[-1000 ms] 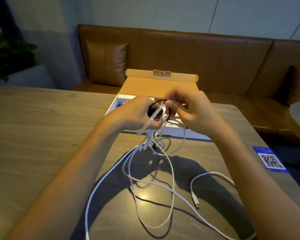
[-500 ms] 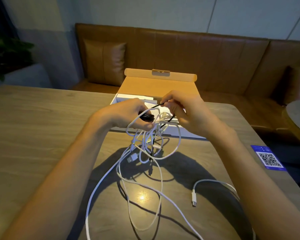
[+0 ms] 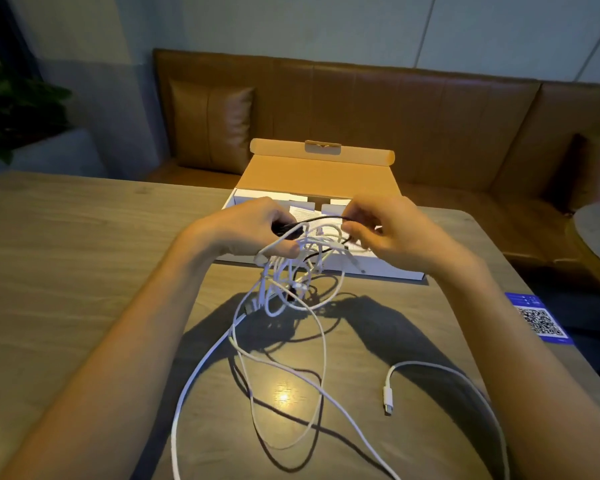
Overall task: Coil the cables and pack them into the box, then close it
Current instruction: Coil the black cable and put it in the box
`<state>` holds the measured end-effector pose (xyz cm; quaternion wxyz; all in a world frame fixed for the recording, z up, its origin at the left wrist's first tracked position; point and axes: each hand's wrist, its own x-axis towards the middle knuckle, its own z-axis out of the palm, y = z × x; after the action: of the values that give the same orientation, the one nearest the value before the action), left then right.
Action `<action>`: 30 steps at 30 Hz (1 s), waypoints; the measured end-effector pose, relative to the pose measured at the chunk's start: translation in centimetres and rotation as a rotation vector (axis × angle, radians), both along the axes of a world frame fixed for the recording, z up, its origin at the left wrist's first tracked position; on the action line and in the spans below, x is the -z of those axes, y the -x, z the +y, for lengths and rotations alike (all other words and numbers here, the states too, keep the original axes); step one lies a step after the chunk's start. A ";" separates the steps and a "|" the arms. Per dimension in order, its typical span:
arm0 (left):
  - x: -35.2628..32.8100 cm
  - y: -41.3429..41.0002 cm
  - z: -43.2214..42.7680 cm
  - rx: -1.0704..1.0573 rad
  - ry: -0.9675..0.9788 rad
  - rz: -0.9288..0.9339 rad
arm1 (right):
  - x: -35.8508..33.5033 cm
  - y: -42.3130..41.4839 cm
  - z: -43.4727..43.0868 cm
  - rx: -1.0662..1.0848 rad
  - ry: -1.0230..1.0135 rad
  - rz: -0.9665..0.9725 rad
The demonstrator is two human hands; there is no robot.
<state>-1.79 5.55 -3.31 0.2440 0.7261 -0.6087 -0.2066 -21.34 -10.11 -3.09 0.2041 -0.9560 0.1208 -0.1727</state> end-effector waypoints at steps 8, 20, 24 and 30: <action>0.2 -0.2 -0.1 -0.049 -0.083 -0.066 | 0.9 -1.2 1.0 -0.081 -0.030 -0.209; 0.8 1.9 -1.2 0.078 0.175 0.343 | 1.6 -1.6 2.2 -0.112 -0.491 -0.288; 1.3 2.9 -1.6 0.100 0.056 0.249 | 1.6 -1.7 2.4 -0.129 -0.523 -0.435; 0.8 1.8 -0.5 0.097 -0.082 0.179 | -0.1 -0.9 1.8 -0.075 -0.626 -0.520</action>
<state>-3.61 5.03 -4.06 0.2572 0.6839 -0.6098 -0.3070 -20.48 -8.28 -3.01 0.5151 -0.7758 0.0771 -0.3561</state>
